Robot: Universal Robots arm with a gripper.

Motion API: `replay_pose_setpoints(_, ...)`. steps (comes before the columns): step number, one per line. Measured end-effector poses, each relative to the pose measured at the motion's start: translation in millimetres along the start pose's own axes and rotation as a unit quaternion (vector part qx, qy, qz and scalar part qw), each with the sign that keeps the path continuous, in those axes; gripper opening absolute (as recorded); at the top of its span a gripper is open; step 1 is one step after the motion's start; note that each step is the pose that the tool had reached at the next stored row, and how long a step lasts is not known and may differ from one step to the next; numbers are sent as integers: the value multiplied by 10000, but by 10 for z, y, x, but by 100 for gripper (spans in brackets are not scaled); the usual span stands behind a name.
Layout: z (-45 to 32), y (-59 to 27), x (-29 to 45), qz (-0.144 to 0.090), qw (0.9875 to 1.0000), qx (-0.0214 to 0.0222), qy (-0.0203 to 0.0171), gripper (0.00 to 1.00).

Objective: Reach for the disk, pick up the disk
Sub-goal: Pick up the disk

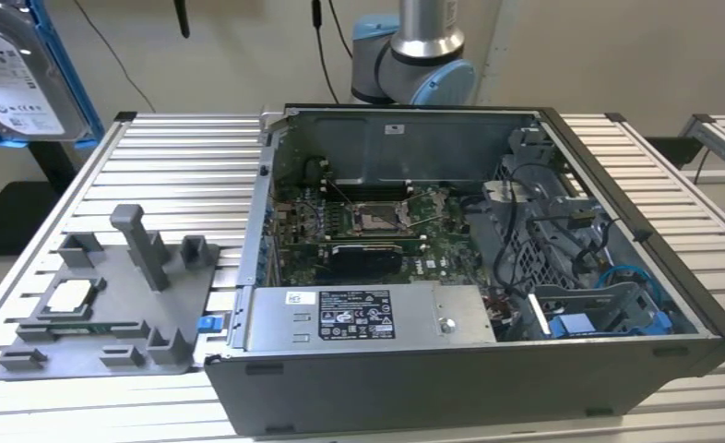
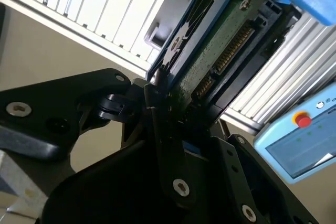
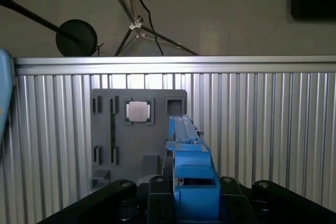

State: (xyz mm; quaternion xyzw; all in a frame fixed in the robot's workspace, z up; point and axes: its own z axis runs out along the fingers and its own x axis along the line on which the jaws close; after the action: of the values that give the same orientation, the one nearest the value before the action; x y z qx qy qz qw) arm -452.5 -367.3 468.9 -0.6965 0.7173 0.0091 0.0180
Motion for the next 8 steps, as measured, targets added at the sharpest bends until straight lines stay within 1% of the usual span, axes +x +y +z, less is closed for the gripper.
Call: replay_pose_setpoints(8,-46,-1,-2,0,10000,4,0,0)
